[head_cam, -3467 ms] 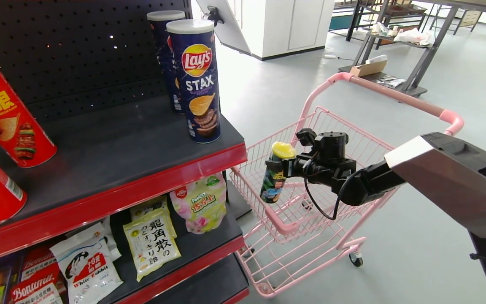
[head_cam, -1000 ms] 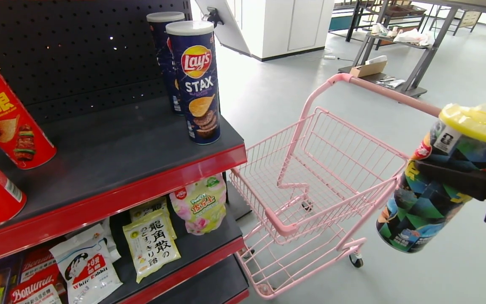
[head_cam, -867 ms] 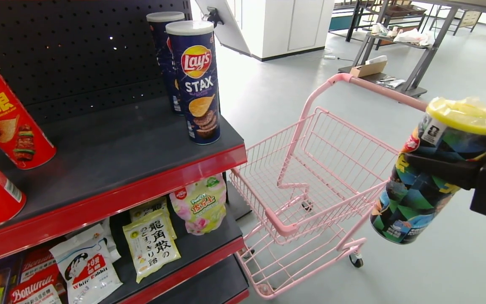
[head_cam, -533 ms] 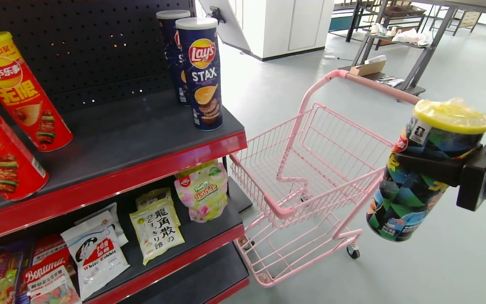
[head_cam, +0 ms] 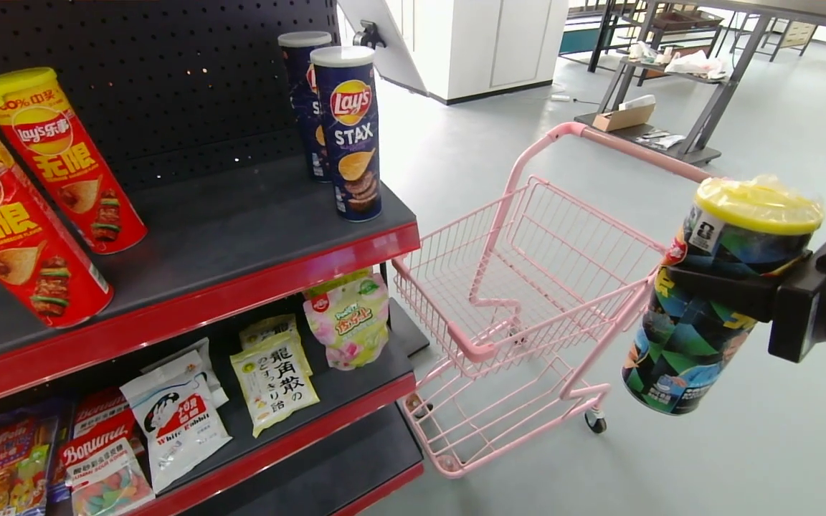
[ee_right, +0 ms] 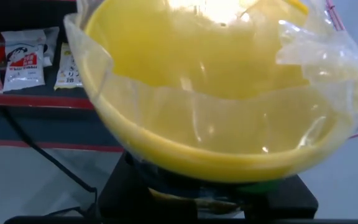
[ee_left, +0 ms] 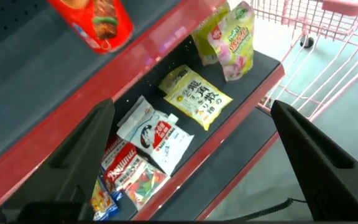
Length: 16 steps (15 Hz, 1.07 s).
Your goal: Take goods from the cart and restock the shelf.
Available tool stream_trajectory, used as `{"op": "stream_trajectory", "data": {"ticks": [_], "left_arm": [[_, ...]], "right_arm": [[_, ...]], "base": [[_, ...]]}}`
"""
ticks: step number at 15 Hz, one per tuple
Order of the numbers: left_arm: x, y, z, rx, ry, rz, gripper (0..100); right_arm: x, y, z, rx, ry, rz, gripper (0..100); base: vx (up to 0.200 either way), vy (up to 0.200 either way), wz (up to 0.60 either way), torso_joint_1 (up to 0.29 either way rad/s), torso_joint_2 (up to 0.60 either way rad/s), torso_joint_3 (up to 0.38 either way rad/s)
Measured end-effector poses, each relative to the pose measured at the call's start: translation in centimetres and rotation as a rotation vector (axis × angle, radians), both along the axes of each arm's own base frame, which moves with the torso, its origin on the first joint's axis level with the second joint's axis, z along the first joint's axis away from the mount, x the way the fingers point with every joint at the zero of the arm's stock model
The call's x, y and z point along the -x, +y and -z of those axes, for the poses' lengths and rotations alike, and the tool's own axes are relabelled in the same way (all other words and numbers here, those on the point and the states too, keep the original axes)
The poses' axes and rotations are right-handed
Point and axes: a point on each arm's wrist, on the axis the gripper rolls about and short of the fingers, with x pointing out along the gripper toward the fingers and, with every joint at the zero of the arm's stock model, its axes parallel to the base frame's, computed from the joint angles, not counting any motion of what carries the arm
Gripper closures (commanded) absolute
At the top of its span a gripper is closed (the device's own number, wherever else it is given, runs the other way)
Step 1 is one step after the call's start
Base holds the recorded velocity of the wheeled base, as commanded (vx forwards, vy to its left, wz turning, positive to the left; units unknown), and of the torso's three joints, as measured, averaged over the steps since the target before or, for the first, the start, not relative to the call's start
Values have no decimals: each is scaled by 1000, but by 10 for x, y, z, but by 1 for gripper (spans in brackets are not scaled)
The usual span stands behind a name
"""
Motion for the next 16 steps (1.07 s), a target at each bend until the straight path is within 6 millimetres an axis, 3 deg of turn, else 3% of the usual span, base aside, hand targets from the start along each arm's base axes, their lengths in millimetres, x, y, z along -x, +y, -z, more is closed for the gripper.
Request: {"op": "stream_trajectory", "data": {"ticks": [4,11,16], "left_arm": [[0,0,-1,1,-2,1,0],[0,0,-1,1,-4,0,0],[0,0,-3,1,-9,0,0]], "right_arm": [[0,0,0,1,-2,0,100],[-2,-2,-1,12,-11,14,100],[-3,-3,-3,15,-19,44,100]], "base": [[0,0,0,190,-534,-326],[0,0,0,7,-18,-10],[0,0,600,3,3,-1]]}}
